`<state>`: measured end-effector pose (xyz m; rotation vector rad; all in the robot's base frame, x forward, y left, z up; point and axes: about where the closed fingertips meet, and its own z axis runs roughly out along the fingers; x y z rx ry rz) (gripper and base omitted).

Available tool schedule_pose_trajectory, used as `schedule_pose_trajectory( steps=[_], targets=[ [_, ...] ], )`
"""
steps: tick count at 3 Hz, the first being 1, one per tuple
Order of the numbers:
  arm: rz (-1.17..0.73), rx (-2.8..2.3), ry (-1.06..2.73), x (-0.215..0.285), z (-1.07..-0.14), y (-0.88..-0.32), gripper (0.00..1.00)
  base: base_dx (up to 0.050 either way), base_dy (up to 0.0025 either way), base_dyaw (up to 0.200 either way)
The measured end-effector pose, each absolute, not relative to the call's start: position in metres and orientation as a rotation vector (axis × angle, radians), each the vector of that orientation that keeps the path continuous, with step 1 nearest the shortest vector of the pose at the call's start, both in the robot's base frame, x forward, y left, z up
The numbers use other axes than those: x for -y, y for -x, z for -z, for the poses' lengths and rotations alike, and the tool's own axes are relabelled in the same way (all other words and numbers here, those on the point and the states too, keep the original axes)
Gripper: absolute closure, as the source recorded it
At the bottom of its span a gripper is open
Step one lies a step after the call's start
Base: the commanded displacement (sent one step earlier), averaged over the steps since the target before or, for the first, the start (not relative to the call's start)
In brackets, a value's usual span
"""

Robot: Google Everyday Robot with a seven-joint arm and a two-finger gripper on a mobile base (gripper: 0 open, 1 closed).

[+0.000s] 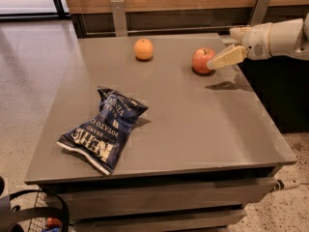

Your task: Move apple near blue chip bag

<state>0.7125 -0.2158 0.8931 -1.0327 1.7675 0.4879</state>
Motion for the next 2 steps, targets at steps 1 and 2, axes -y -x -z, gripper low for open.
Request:
schedule_pose_trajectory(
  steps=[1,2],
  targets=[
    [-0.522,-1.747,0.970,0.223,-0.878,-0.730,0.00,0.000,0.00000,0.000],
    [-0.554,-1.726,0.938,0.224,-0.866,-0.741,0.00,0.000,0.00000,0.000]
  ],
)
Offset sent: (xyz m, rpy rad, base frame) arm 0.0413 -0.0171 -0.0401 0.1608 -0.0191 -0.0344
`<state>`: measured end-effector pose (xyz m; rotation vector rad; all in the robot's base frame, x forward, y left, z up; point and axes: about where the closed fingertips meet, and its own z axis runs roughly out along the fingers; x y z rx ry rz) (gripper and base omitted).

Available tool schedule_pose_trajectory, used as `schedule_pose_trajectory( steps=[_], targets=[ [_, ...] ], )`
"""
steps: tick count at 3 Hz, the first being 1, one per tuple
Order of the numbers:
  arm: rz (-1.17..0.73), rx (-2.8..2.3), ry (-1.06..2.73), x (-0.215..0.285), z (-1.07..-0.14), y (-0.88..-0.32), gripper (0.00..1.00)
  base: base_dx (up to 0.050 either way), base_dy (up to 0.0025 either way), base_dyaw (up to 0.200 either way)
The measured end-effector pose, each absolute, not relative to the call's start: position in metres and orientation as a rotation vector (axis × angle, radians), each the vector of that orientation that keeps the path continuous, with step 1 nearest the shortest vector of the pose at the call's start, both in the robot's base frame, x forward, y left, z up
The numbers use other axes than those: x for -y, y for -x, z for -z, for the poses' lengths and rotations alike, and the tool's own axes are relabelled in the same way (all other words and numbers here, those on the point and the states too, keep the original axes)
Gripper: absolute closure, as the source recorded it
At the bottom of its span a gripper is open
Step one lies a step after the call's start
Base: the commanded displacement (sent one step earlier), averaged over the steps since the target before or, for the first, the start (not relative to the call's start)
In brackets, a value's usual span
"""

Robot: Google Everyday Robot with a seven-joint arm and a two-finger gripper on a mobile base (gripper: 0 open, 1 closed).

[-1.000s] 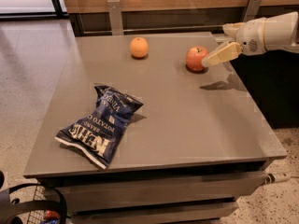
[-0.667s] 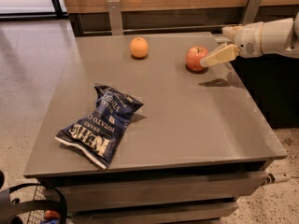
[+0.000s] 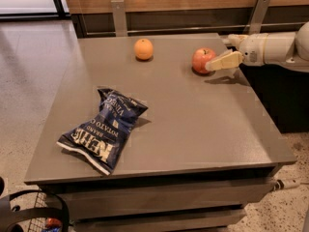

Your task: Move apple near blue chip bag

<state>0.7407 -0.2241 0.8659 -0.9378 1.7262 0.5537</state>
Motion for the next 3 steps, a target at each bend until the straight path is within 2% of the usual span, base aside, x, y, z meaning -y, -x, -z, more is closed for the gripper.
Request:
schedule_pose_trajectory(
  steps=[3],
  targets=[
    [-0.687,-1.679,0.966,0.185,-0.842,-0.740,0.00,0.000,0.00000,0.000]
  ],
)
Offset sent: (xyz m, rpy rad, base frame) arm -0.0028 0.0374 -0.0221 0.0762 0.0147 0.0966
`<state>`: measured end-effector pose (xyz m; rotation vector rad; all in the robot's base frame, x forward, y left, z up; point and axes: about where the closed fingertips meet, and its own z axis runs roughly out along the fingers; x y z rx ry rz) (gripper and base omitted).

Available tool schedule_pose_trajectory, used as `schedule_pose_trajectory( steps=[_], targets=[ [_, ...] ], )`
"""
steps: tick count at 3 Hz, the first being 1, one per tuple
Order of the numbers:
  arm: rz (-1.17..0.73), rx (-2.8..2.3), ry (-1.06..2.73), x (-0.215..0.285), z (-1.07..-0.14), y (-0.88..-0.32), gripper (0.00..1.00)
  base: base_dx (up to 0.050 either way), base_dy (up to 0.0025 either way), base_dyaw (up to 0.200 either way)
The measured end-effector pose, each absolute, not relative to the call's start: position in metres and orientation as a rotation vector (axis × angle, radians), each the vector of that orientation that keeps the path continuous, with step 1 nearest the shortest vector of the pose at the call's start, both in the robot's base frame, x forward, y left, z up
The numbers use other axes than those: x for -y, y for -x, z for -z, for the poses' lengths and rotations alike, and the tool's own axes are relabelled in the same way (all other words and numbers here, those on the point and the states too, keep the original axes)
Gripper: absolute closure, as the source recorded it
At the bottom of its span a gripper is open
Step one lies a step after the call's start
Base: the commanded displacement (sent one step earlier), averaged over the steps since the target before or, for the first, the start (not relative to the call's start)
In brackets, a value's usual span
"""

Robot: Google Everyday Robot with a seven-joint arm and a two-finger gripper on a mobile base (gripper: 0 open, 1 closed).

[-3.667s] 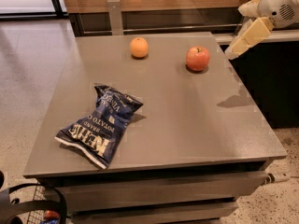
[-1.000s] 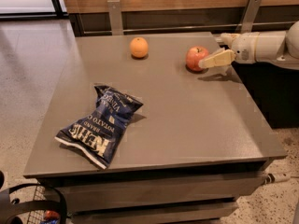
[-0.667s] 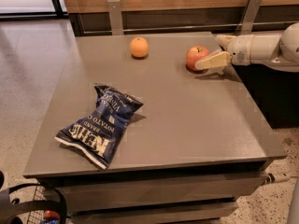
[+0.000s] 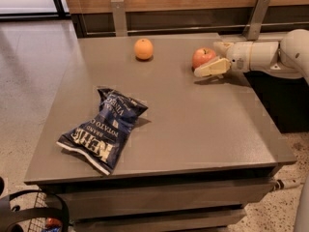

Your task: Move apple near blue chip bag

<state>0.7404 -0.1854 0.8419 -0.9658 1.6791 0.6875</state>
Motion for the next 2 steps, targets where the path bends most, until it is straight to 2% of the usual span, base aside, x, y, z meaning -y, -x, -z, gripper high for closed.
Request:
schedule_pose_trajectory(
  steps=[1,2],
  targets=[
    [-0.692,-1.678,0.969,0.1819,-0.8409,-0.7412,0.18,0.000,0.00000,0.000],
    [-0.697,-1.677,0.972,0.1785,-0.8398,-0.7417,0.41,0.000,0.00000,0.000]
  ],
)
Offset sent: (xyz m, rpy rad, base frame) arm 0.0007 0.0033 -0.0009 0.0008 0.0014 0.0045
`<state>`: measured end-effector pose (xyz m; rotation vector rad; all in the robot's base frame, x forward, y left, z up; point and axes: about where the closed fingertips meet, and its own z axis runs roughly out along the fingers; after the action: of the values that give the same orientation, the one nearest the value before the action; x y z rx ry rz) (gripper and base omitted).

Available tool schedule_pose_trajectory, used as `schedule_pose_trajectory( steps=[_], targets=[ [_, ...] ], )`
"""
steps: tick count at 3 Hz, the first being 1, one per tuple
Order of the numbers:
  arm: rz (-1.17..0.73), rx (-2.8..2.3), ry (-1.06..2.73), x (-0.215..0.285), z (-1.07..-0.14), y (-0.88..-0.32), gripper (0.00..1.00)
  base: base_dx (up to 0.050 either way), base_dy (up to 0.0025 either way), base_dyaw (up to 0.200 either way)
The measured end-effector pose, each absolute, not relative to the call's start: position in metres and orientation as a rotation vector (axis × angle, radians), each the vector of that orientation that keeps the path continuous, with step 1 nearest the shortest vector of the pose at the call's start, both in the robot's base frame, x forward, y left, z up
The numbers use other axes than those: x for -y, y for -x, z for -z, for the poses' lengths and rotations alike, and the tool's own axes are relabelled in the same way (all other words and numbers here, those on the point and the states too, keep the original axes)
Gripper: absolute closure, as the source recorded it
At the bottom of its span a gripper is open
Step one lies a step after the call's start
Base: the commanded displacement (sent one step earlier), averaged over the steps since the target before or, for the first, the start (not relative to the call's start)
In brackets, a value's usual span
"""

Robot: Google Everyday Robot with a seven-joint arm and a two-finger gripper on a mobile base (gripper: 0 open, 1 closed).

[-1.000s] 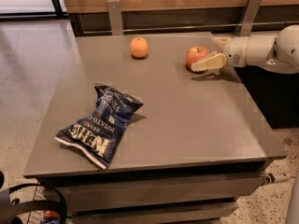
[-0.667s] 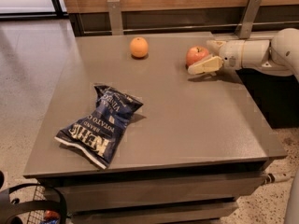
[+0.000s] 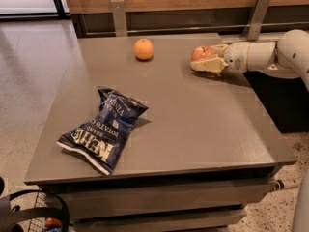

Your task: Move apple near blue chip bag

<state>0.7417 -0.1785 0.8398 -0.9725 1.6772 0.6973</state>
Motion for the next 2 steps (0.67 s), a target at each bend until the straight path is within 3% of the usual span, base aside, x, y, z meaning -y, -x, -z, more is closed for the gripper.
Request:
schedule_pose_trajectory(
  steps=[1,2],
  targets=[
    [-0.703,-1.676,0.976,0.1750,-0.8387,-0.7423,0.65,0.000,0.00000,0.000],
    [-0.710,-1.675,0.980,0.1704,-0.8372,-0.7430,0.96,0.000,0.00000,0.000]
  ],
)
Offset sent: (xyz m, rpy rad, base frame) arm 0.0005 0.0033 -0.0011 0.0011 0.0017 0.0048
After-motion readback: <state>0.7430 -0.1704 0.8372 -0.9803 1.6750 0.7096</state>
